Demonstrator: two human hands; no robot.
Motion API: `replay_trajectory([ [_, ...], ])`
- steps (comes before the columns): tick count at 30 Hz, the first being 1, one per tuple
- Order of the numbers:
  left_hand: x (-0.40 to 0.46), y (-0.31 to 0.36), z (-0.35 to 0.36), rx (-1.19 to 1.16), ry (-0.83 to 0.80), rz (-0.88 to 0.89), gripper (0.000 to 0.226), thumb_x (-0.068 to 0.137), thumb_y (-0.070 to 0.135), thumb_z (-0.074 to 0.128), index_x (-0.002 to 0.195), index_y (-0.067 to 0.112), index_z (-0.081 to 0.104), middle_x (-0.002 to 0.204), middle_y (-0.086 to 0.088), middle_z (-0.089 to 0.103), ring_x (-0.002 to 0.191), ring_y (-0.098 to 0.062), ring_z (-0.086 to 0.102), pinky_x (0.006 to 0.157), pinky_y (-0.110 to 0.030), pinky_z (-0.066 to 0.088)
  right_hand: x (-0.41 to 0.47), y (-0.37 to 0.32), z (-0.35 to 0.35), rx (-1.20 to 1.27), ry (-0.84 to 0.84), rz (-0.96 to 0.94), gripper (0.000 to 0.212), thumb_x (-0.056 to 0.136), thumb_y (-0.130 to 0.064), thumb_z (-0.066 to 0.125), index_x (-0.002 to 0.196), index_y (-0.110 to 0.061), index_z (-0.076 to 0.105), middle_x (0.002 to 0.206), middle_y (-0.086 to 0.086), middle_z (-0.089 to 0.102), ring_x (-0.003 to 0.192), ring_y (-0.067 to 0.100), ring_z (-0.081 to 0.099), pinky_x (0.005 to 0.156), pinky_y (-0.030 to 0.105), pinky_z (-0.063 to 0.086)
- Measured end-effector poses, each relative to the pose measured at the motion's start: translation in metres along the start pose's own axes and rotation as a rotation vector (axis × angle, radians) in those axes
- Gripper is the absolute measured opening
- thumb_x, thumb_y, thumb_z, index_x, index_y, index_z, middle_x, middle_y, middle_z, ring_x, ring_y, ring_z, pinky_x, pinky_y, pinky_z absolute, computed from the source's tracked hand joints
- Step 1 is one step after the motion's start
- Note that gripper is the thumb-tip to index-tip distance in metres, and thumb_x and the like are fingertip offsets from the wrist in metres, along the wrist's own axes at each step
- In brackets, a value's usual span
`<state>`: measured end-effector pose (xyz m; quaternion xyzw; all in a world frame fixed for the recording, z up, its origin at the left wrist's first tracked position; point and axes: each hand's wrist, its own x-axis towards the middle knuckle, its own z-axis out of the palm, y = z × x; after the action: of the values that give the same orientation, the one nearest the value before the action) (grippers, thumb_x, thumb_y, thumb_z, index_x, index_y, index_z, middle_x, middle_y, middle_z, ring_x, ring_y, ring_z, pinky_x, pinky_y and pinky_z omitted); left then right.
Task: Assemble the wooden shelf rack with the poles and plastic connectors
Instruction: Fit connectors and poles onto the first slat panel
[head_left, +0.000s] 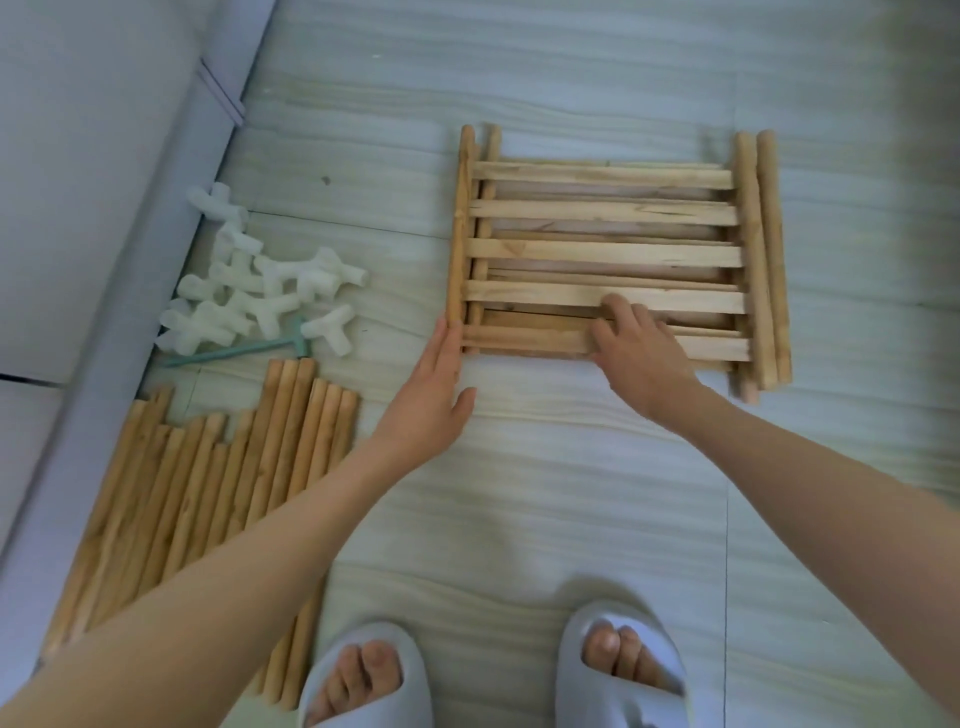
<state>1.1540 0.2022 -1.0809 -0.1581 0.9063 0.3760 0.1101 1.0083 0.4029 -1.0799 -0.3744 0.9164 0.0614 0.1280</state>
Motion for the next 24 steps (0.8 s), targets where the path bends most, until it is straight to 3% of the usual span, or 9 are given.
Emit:
replay_trajectory([
  [3,0.009,0.009,-0.015,-0.220,0.137,-0.119,0.055,0.096,0.027,0.049,0.145,0.014,0.029,0.138,-0.003,0.039,0.105,-0.010,0.053,0.091,-0.022,0.041,0.002,0.006,-0.013,0.064,0.032,-0.022,0.024,0.096,-0.020,0.046,0.116,-0.006,0.048,0.135,0.015,0.033,0.116,0.033,0.040,0.095,0.044,0.037],
  [7,0.042,0.021,-0.042,-0.372,0.269,-0.325,0.049,0.093,0.045,0.046,0.132,0.014,0.047,0.110,-0.005,0.053,0.082,-0.015,0.057,0.076,-0.025,0.048,-0.008,0.002,-0.032,0.136,0.094,-0.086,0.027,0.096,-0.020,0.048,0.119,-0.006,0.052,0.118,0.013,0.046,0.103,0.029,0.048,0.088,0.038,0.037],
  [10,0.051,0.024,-0.055,-0.477,0.239,-0.397,0.037,0.092,0.045,0.048,0.117,0.018,0.052,0.082,0.003,0.054,0.062,-0.010,0.051,0.039,-0.015,0.041,-0.024,-0.006,-0.041,0.179,0.129,-0.118,0.029,0.094,-0.021,0.052,0.118,-0.004,0.055,0.114,0.011,0.053,0.100,0.029,0.050,0.084,0.035,0.035],
  [11,0.049,0.023,-0.056,-0.475,0.230,-0.416,0.032,0.093,0.044,0.048,0.112,0.019,0.051,0.080,0.005,0.054,0.062,-0.009,0.051,0.036,-0.016,0.039,-0.030,-0.010,-0.043,0.180,0.121,-0.131,0.029,0.094,-0.022,0.052,0.116,-0.004,0.056,0.113,0.011,0.053,0.099,0.029,0.050,0.083,0.034,0.035],
  [14,0.034,0.018,-0.050,-0.466,0.211,-0.424,0.019,0.094,0.036,0.050,0.105,0.021,0.054,0.078,0.007,0.057,0.067,-0.006,0.053,0.047,-0.020,0.041,-0.050,-0.022,-0.043,0.200,0.053,-0.180,0.029,0.094,-0.023,0.052,0.115,-0.004,0.056,0.111,0.010,0.053,0.096,0.029,0.052,0.081,0.034,0.037],
  [16,0.014,0.010,-0.041,-0.470,0.207,-0.351,0.009,0.094,0.028,0.050,0.090,0.026,0.058,0.068,0.007,0.053,0.056,-0.002,0.049,0.041,-0.018,0.040,-0.064,-0.028,-0.041,0.223,0.025,-0.207,0.026,0.094,-0.023,0.052,0.111,-0.004,0.057,0.108,0.010,0.054,0.092,0.029,0.054,0.079,0.034,0.040],
  [18,-0.009,0.006,-0.035,-0.473,0.225,-0.290,0.015,0.093,0.027,0.050,0.084,0.037,0.056,0.061,0.009,0.049,0.046,0.002,0.045,0.034,-0.016,0.036,-0.077,-0.032,-0.041,0.251,0.009,-0.223,0.026,0.094,-0.025,0.053,0.111,-0.005,0.057,0.108,0.008,0.054,0.092,0.028,0.054,0.079,0.034,0.042],
  [20,-0.029,0.007,-0.032,-0.488,0.238,-0.263,0.016,0.093,0.028,0.050,0.089,0.043,0.053,0.064,0.008,0.050,0.047,0.003,0.045,0.037,-0.013,0.037,-0.086,-0.034,-0.044,0.273,-0.042,-0.233,0.027,0.095,-0.028,0.051,0.112,-0.007,0.055,0.109,0.005,0.051,0.095,0.024,0.051,0.080,0.031,0.039],
  [24,-0.049,0.022,-0.044,-0.545,0.223,-0.357,0.025,0.092,0.028,0.053,0.117,0.029,0.049,0.078,0.001,0.056,0.063,-0.007,0.050,0.045,-0.016,0.042,-0.106,-0.041,-0.063,0.359,-0.050,-0.251,0.026,0.094,-0.033,0.052,0.099,-0.007,0.054,0.092,0.001,0.048,0.080,0.020,0.047,0.068,0.024,0.029],
])
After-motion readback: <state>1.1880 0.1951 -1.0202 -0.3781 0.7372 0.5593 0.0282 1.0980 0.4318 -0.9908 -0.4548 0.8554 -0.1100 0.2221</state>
